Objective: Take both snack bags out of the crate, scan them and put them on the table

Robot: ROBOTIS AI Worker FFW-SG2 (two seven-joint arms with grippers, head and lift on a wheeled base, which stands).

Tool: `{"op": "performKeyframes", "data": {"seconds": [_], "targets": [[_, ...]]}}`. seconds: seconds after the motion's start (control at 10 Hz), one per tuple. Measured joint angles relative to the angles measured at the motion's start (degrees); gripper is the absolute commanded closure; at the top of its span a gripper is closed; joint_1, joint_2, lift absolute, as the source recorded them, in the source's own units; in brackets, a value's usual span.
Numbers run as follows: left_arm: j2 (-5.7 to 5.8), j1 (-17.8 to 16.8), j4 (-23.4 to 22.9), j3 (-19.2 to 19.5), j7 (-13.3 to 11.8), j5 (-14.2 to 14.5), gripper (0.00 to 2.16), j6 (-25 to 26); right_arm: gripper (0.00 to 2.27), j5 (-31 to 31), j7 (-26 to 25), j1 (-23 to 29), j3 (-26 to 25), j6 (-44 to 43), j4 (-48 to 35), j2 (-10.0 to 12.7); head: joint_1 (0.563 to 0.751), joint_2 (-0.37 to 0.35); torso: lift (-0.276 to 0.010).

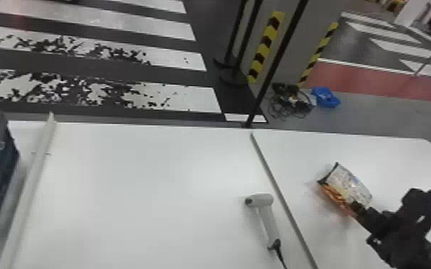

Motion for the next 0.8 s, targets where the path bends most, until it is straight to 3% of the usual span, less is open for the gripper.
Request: {"op": "performKeyframes", "data": {"seconds": [0.3, 0.5, 0.8], "targets": [[0.02, 0.1, 0.0, 0.0, 0.0, 0.1, 0.14, -0.1, 0.06, -0.3, -0.7, 2.3, -0.1, -6.8, -3.9, 1.5, 0.695, -0.35, -0.094], [0.01, 0.1, -0.3, 0.0, 0.0, 0.2, 0.14, -0.1, 0.06, -0.5, 0.0, 5.1, 1.3, -11.2, -10.7, 4.2, 0.695, -0.35, -0.094], [-0.19, 0.1, -0.4, 0.1, 0.0, 0.1, 0.14, -0.2, 0.04, 3.9, 0.2, 11.3, 11.6, -20.2, -22.2, 8.2, 0.695, -0.35, -0.094]]}}
